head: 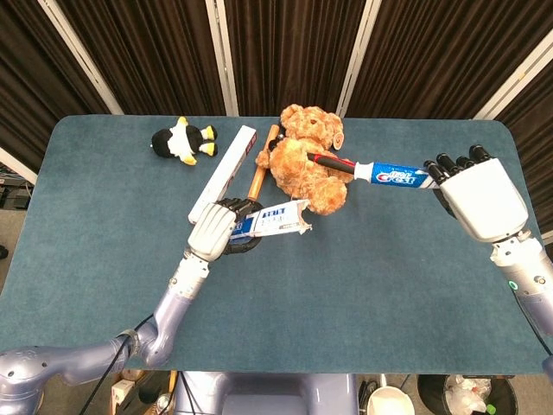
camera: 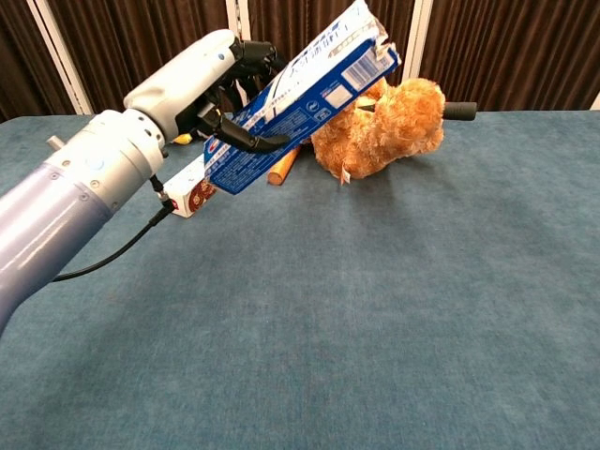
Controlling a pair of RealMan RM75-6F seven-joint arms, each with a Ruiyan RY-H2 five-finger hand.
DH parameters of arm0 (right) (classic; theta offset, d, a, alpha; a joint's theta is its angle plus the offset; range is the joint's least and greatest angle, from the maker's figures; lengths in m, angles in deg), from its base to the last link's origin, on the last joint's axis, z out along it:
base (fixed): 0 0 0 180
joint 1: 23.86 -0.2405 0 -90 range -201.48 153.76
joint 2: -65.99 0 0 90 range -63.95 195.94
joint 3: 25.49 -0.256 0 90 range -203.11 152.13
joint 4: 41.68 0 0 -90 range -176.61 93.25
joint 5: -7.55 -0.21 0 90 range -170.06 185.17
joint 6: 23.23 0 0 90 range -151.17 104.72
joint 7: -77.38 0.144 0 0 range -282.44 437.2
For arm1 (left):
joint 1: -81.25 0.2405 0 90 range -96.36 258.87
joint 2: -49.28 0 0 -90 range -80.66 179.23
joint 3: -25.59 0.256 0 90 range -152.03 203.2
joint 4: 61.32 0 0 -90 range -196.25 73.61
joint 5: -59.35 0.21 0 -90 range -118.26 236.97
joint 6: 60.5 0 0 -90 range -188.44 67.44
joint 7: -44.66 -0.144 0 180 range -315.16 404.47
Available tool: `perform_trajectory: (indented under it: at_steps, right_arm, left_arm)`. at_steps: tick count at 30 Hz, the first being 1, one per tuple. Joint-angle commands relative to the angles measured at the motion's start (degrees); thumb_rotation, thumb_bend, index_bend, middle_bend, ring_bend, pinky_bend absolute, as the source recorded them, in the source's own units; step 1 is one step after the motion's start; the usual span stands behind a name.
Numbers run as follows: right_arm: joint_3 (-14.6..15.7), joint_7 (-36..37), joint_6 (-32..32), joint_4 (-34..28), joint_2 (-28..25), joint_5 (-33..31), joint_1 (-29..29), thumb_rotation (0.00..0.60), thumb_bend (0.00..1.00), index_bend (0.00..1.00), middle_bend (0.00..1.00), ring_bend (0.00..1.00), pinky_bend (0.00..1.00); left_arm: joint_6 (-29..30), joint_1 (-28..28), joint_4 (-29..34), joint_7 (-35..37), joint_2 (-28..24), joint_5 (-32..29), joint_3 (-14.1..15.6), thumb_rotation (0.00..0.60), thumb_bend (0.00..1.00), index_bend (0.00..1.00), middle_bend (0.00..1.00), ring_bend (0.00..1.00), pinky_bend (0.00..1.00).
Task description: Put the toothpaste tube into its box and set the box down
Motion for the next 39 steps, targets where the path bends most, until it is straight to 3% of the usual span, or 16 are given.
perform_trajectory:
  at_steps: [1, 7, 20, 39]
  right_arm:
    - [0.3, -1.3, 0.3, 0.9, -0.7, 2.9, -0.8, 0.600, 0.39, 0.66, 0.73, 0.69, 0.52]
    - [0.4, -2.6, 2.3, 3.5, -0.6, 8.6, -2.3, 0.600, 0.39, 0.66, 0.73, 0.69, 0.52]
    - [0.6, -1.7, 4.4, 5.2, -0.2, 10.5, -2.7, 0.600, 0.39, 0.66, 0.73, 0.69, 0.52]
    - [0.5, -0.6, 7.1, 5.5, -1.2, 16.3, -4.9, 0.600, 0.39, 0.66, 0.73, 0.69, 0.52]
  left_arm:
    - [-0.2, -0.5, -0.5, 0.2, 0.5, -0.4, -0.6, 0.600, 0.35, 0.36, 0.51, 0.46, 0.50]
    - [0.5, -1.5, -1.9, 1.9, 1.9, 0.0, -1.4, 0.600, 0.35, 0.36, 0.50, 0.45, 0.50]
    - [6.5, -0.5, -11.4, 13.6, 9.5, 1.1, -1.3, 0.600, 0.37, 0.31, 0.45, 0.41, 0.50]
    - [4.9, -3.0, -11.7, 12.1, 10.9, 1.0, -2.7, 0.600, 0.37, 0.31, 0.45, 0.41, 0.50]
